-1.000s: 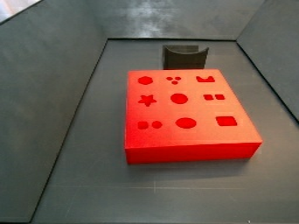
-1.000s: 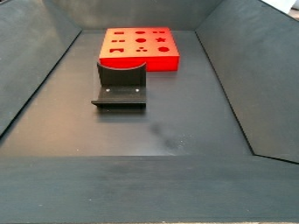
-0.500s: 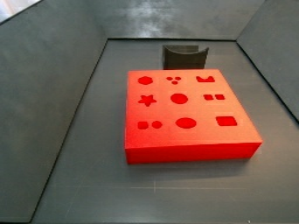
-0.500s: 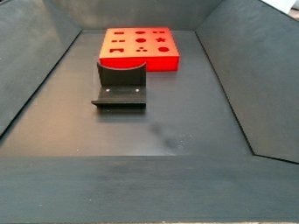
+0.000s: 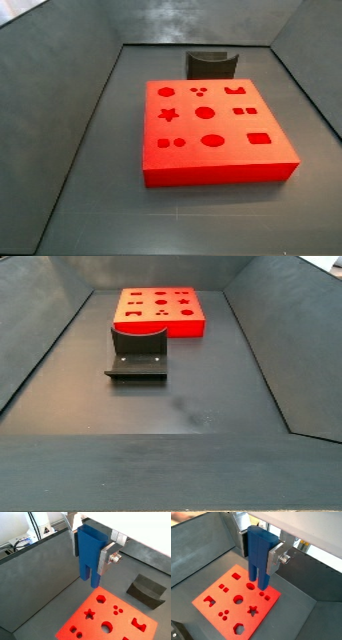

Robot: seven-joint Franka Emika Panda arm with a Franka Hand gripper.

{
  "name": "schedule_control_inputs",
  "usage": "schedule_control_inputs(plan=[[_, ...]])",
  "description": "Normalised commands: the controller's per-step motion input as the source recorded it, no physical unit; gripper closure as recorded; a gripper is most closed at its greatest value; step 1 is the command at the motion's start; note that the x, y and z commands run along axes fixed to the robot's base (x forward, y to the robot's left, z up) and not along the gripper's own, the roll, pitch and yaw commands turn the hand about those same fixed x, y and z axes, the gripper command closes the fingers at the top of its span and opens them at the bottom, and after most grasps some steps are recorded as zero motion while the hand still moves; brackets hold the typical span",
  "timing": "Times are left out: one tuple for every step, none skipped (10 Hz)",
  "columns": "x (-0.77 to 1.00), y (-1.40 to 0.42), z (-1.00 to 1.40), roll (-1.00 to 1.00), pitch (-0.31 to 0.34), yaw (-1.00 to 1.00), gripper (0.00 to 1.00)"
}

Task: Pick up the square-circle object. Move up. Rotate the square-circle object. Move to above the board. Insert the square-circle object.
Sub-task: Insert the square-circle object.

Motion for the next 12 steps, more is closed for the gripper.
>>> schedule_control_inputs(plan=[[0.00, 0.00, -0.02, 0.00, 0.000, 0.00, 1.00], [0.00, -0.19, -0.39, 0.02, 0.000, 0.00, 1.00], [-0.06, -0.24, -0.85, 0.08, -0.111, 0.15, 1.00], [-0.04, -0.46, -0.91, 0.12, -0.103, 0.35, 1.00], [0.07, -0.55, -0.97, 0.12, -0.036, 0.37, 1.00], [0.19, -0.58, -0.97, 0.13, -0.013, 0.41, 1.00], [0.25, -0.61, -1.00, 0.09, -0.014, 0.38, 1.00], [0.44, -0.37, -1.00, 0.03, -0.034, 0.28, 1.00], [0.58, -0.13, -1.00, 0.06, -0.074, 0.13, 1.00], [0.59, 0.00, -0.79, 0.15, -0.026, 0.05, 1.00], [0.49, 0.00, -0.66, 0.21, 0.000, 0.09, 1.00], [0.40, 0.00, -0.76, 0.06, 0.000, 0.00, 1.00]])
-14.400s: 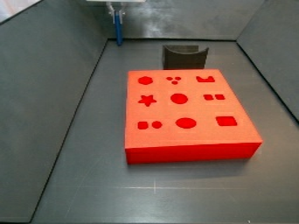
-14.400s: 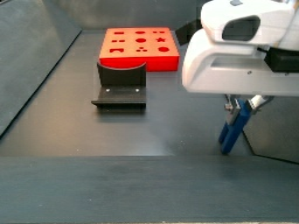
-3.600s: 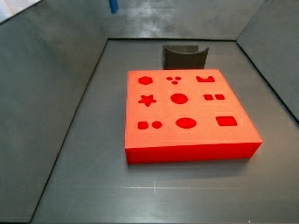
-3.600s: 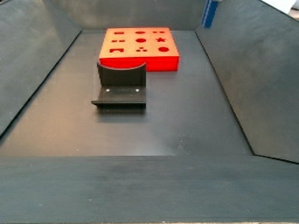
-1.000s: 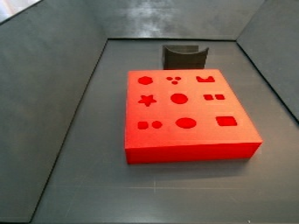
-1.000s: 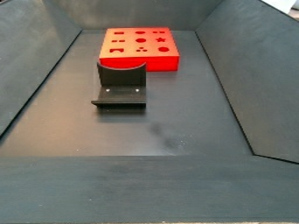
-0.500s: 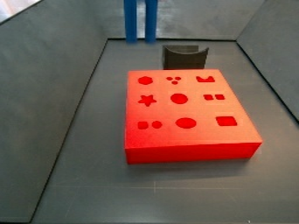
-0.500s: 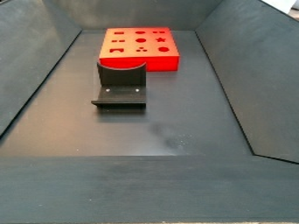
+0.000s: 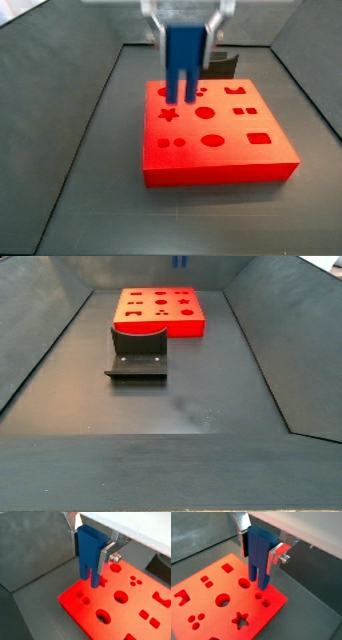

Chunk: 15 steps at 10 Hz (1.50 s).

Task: Pick up the square-circle object. Move up. Rotate the square-circle object. Move to above the board. Insert the square-circle object.
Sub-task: Insert the square-circle object.

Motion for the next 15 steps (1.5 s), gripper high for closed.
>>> schedule_control_inputs(plan=[[0.21, 0.00, -0.85, 0.04, -0.050, 0.00, 1.00], [0.05, 0.00, -0.87, 0.00, -0.157, 0.00, 1.00], [-0.13, -0.02, -0.71, 0.05, -0.206, 0.03, 1.00], [-0.35, -0.01, -0.46, 0.04, -0.234, 0.08, 1.00], [-0.49, -0.01, -0.35, 0.00, -0.290, 0.19, 1.00], [-0.37, 0.00, -0.17, 0.00, -0.251, 0.22, 1.00], [-0.19, -0.10, -0.05, 0.00, -0.199, 0.20, 1.00], [0.01, -0.11, 0.00, 0.00, -0.083, 0.09, 1.00], [0.05, -0.14, 0.00, 0.00, -0.079, 0.03, 1.00], [0.00, -0.09, -0.11, 0.00, -0.094, 0.00, 1.00], [0.00, 0.00, -0.17, 0.04, -0.063, 0.00, 1.00], [0.00, 0.00, -0.17, 0.13, -0.001, -0.04, 1.00], [0.05, 0.00, -0.24, 0.16, 0.000, -0.03, 1.00], [0.09, 0.00, -0.21, 0.12, 0.000, -0.04, 1.00], [0.14, 0.00, -0.16, 0.05, 0.000, -0.07, 1.00]])
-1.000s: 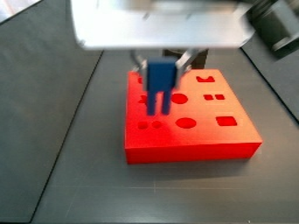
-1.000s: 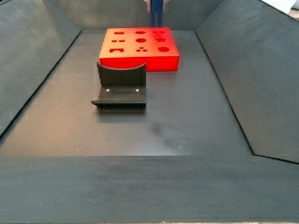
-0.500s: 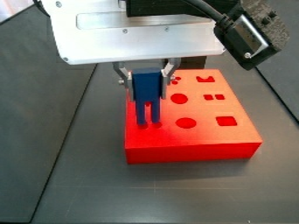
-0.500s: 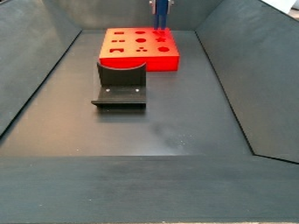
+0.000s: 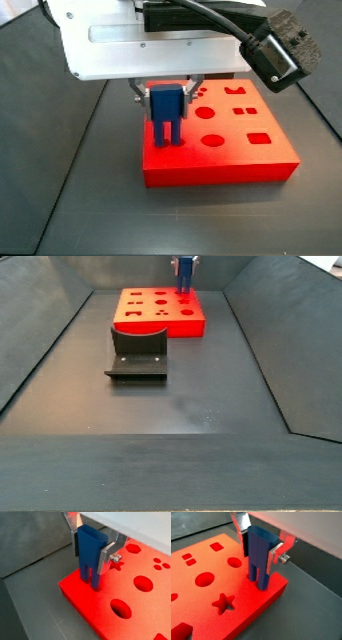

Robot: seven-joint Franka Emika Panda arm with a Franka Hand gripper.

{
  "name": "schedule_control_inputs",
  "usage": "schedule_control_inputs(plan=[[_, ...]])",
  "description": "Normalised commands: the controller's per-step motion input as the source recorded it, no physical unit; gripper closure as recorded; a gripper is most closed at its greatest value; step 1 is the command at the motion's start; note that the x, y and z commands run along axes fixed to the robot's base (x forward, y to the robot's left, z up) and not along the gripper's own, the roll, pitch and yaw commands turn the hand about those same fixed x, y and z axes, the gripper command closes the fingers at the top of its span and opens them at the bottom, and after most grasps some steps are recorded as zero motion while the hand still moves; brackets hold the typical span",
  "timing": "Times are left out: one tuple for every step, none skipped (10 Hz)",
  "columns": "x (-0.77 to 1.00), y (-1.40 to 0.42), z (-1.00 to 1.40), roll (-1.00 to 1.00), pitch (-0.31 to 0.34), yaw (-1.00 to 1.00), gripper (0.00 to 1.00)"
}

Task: Pick up the square-circle object. Move up. Rotate the square-circle object. Move to above the board. Insert the square-circle object.
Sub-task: Insert the square-circle object.

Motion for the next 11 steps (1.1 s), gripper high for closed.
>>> schedule_control_inputs(plan=[[0.20, 0.00, -0.15, 0.00, 0.000, -0.12, 1.00], [0.29, 0.00, -0.18, 0.01, 0.000, -0.16, 1.00], [0.22, 0.00, -0.16, 0.02, 0.000, -0.16, 1.00], [0.00, 0.00, -0.18, 0.00, -0.016, -0.09, 1.00], [0.00, 0.00, -0.29, 0.04, -0.009, 0.00, 1.00], [-0.04, -0.01, -0.54, 0.03, -0.063, 0.00, 1.00], [-0.04, -0.04, -0.58, 0.05, -0.086, 0.00, 1.00], [0.00, -0.01, -0.62, 0.04, -0.114, 0.00, 1.00], [0.00, 0.00, -0.28, 0.00, -0.039, 0.00, 1.00], [0.00, 0.00, -0.05, -0.02, -0.030, 0.00, 1.00], [0.00, -0.02, 0.00, 0.02, 0.000, 0.00, 1.00]])
